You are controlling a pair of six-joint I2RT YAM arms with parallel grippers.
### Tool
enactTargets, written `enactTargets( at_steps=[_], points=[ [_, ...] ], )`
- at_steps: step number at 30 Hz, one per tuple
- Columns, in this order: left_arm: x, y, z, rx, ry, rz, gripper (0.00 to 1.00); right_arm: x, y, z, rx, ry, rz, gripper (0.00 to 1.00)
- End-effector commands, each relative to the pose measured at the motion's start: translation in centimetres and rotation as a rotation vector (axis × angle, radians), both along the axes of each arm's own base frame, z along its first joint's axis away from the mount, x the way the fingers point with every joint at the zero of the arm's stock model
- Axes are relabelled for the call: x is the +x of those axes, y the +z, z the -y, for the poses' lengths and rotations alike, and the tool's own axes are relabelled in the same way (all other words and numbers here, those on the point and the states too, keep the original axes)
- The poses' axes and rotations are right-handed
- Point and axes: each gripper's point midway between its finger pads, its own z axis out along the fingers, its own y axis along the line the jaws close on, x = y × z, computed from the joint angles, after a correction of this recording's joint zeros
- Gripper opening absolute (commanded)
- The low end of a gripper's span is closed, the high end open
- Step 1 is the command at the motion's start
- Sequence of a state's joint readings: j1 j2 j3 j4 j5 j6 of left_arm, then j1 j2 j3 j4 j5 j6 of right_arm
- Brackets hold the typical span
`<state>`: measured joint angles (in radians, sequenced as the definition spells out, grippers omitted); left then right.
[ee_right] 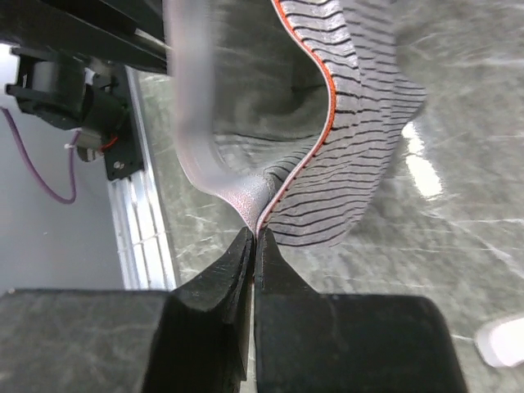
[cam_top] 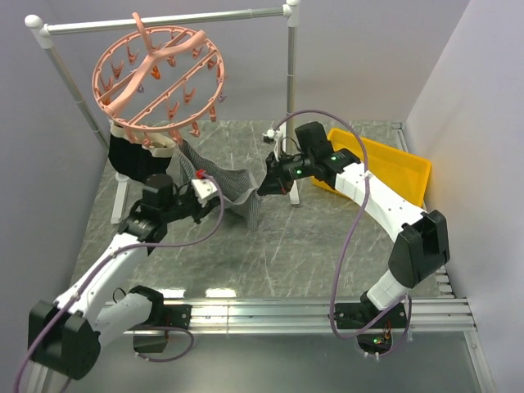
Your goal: Clip the underwear to the hanger
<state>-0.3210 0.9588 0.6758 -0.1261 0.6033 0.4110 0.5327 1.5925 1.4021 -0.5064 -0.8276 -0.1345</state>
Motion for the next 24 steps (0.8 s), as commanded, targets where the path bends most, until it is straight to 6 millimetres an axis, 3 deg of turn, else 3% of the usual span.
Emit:
enactTargets(
  at_steps=[1, 5, 8, 13, 16, 20, 24],
  points=[
    [3.8, 4.7, 2.7, -0.087, 0.064, 0.174, 0.13, -1.5, 1.3, -0.9, 0.023, 0.037, 0.006, 0.00],
    [6.0, 6.5, 3.4, -0.114, 0.121, 0.229, 0.11, -3.9, 2.9, -3.1, 0.051, 0.118, 0.017, 0.00],
    [6.4, 6.3, 2.9, -0.097, 0.158, 0.224, 0.11, -5.7, 3.8, -4.8, 0.078, 0.170, 0.015, 0.00],
    [5.4, 8.2, 2.4, -0.179, 0.190, 0.243, 0.12, -7.2, 5.2, -7.8, 0.138, 0.218, -0.041, 0.00],
    [5.4, 8.1, 2.4, -0.210, 0.205, 0.215, 0.13, -7.4, 6.6, -9.1, 0.178, 0.219, -0.062, 0.00],
    [5.7, 8.5, 1.8, -0.210, 0.245, 0.214, 0.13, -7.4, 8.9, -9.5, 0.235, 0.202, -0.078, 0.00],
    [4.2, 10.0, 1.0, -0.205, 0.239, 0.250, 0.13, -8.3, 11.5, -9.8, 0.343, 0.221, -0.099, 0.00]
  ],
)
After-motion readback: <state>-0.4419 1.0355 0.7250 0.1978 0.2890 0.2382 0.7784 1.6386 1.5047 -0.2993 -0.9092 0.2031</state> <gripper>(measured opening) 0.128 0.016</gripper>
